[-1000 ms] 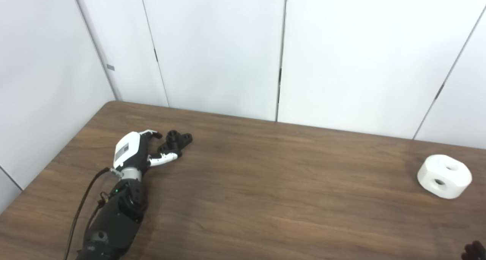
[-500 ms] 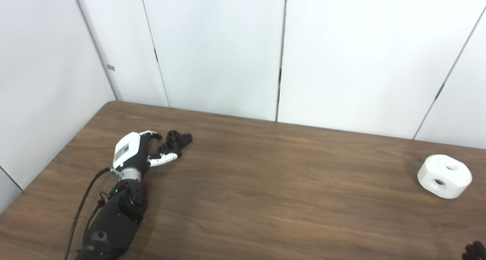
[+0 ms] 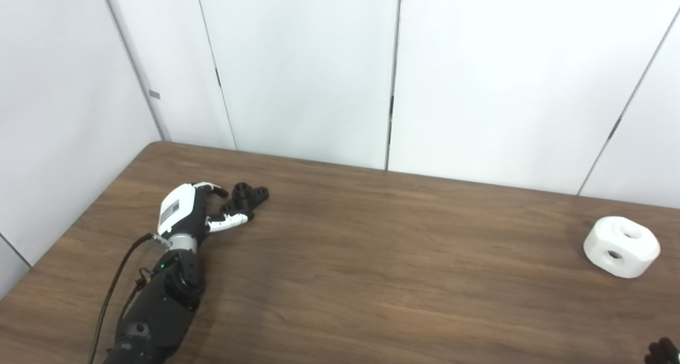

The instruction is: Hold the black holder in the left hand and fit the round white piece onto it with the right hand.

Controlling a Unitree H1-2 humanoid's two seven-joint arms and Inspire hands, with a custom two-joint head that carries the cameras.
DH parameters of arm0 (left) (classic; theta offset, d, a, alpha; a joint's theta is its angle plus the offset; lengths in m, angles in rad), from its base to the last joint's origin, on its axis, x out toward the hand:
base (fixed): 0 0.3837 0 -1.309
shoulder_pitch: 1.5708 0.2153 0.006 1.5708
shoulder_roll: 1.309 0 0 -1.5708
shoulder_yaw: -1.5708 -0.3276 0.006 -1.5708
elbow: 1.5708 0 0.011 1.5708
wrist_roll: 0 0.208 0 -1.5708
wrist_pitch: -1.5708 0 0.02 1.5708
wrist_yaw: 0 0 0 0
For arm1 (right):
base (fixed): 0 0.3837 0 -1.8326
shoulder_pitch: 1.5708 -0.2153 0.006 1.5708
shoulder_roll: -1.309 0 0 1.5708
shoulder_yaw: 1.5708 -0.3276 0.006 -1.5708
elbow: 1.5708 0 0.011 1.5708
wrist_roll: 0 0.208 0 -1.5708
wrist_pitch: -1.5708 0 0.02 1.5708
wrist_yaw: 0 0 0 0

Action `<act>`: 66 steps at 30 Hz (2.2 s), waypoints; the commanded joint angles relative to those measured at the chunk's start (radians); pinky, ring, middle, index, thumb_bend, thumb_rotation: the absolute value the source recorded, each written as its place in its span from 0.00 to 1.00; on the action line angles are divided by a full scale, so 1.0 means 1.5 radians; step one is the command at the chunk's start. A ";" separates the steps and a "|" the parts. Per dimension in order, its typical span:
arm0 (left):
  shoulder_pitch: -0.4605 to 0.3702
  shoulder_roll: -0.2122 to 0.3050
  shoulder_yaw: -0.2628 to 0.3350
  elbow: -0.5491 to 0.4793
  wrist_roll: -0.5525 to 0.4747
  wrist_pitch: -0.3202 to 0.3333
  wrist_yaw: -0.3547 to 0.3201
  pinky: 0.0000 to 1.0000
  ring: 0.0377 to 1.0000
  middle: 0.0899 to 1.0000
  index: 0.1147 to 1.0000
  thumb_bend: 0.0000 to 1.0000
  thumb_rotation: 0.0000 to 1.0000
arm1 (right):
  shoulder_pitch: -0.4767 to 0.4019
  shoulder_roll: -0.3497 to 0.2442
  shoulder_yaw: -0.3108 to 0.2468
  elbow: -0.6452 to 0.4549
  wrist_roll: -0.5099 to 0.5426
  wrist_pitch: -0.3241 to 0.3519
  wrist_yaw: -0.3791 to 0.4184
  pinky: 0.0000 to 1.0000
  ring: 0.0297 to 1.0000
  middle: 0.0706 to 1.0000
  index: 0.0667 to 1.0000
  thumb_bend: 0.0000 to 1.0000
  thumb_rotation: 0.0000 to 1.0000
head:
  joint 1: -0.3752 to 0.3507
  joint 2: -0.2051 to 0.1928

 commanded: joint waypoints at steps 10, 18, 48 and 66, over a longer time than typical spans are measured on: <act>-0.011 0.026 -0.022 0.006 0.029 -0.006 0.028 1.00 0.93 0.83 0.43 0.54 0.07 | 0.015 0.004 0.004 -0.018 -0.003 0.011 -0.003 1.00 1.00 1.00 1.00 0.59 1.00 | 0.000 0.003; -0.011 0.030 -0.037 0.011 0.048 -0.004 0.041 0.99 0.92 0.82 0.42 0.53 0.06 | 0.012 0.004 0.004 -0.015 0.001 0.014 -0.002 1.00 1.00 1.00 1.00 0.60 1.00 | 0.001 0.004; 0.009 0.029 -0.067 -0.017 0.058 -0.023 0.032 0.94 0.87 0.75 0.42 0.52 0.05 | 0.012 0.003 0.010 -0.032 -0.006 0.041 -0.008 1.00 1.00 1.00 1.00 0.64 1.00 | -0.004 0.008; 0.086 0.015 -0.140 -0.132 0.094 -0.044 -0.011 0.94 0.89 0.79 0.42 0.52 0.06 | 0.012 0.001 0.014 -0.031 0.002 0.034 -0.004 1.00 1.00 1.00 1.00 0.61 1.00 | -0.007 0.012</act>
